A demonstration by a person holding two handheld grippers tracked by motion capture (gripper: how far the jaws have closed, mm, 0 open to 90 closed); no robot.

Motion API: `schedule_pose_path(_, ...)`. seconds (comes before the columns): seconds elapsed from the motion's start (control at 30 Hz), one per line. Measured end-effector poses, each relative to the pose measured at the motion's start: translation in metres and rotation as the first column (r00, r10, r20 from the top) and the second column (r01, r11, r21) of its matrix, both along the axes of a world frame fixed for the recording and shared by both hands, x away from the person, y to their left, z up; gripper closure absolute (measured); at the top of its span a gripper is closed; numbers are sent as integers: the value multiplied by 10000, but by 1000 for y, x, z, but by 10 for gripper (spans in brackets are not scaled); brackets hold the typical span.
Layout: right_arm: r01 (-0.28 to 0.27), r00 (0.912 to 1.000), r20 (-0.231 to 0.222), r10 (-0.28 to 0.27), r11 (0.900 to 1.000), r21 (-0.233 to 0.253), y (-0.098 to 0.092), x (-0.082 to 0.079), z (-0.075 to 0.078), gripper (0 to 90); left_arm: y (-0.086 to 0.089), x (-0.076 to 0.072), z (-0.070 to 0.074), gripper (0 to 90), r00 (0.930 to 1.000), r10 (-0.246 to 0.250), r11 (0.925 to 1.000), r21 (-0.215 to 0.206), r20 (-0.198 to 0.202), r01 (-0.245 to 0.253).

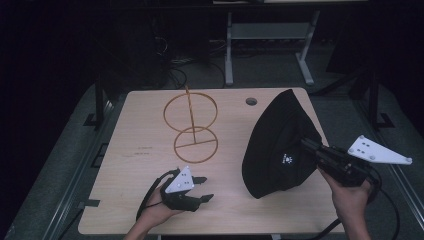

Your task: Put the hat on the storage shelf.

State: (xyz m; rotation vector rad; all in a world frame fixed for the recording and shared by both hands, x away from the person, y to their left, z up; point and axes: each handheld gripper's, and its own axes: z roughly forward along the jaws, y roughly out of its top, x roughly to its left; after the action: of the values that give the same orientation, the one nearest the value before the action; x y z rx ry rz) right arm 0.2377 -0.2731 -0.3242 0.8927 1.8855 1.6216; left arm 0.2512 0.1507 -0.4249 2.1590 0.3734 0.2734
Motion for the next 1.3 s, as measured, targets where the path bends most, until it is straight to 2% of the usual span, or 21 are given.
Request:
schedule_pose_path(0.23, -165, 9999, 42, 165, 9998, -78, 3, 3, 8, 875, 5, 0, -3, 399, 9997, 208, 9998, -37, 103, -207)
schedule_pose_path(0.37, -284, 9996, 49, 283, 9996, 44, 6, 6, 13, 875, 8, 0, -3, 397, 9994, 332, 9994, -100, 53, -332)
schedule_pose_path(0.43, -348, 9994, 11, 348, 9994, 57, 7, 8, 15, 875, 9, 0, -4, 395, 9992, 391, 9989, -246, 75, -389)
schedule_pose_path(0.9, -653, 9978, 135, 650, 9977, 208, 16, 22, 33, 875, 12, 2, -9, 360, 9983, 580, 9983, -54, 60, -580)
schedule_pose_path(1.13, -905, 9954, 326, 901, 9958, 124, 29, 31, 49, 875, 12, 2, -9, 356, 9984, 542, 9985, 61, 185, -543)
schedule_pose_path(1.3, -1073, 9932, 451, 1069, 9942, 53, 40, 39, 59, 875, 12, 2, -10, 352, 9981, 564, 9984, -5, 235, -564)
